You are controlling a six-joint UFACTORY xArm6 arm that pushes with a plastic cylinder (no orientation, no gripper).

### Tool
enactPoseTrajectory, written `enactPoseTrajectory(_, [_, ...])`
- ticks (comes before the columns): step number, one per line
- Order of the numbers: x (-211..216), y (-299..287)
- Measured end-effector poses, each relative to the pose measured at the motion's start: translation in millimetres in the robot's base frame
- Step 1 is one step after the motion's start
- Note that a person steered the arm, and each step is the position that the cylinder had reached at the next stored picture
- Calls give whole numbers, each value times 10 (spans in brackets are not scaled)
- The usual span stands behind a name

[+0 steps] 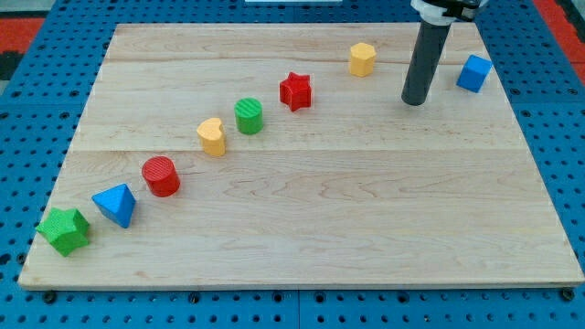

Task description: Push the blue cube to bottom right

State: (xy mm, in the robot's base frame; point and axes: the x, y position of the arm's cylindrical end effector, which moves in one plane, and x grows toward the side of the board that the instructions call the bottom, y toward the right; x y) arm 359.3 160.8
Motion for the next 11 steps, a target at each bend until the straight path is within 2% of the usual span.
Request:
enactPoseTrajectory(2, [-7, 6])
enactPoseTrajectory(4, [-876, 367])
enactPoseTrajectory(5, [-1064, 727])
enactPoseTrajectory(6, [-596, 1112])
enactPoseTrajectory(8, [782, 648])
enactPoseTrajectory(9, [974, 486])
enactPoseTrajectory(10, [832, 532])
enactPoseTrajectory(11, [994, 954])
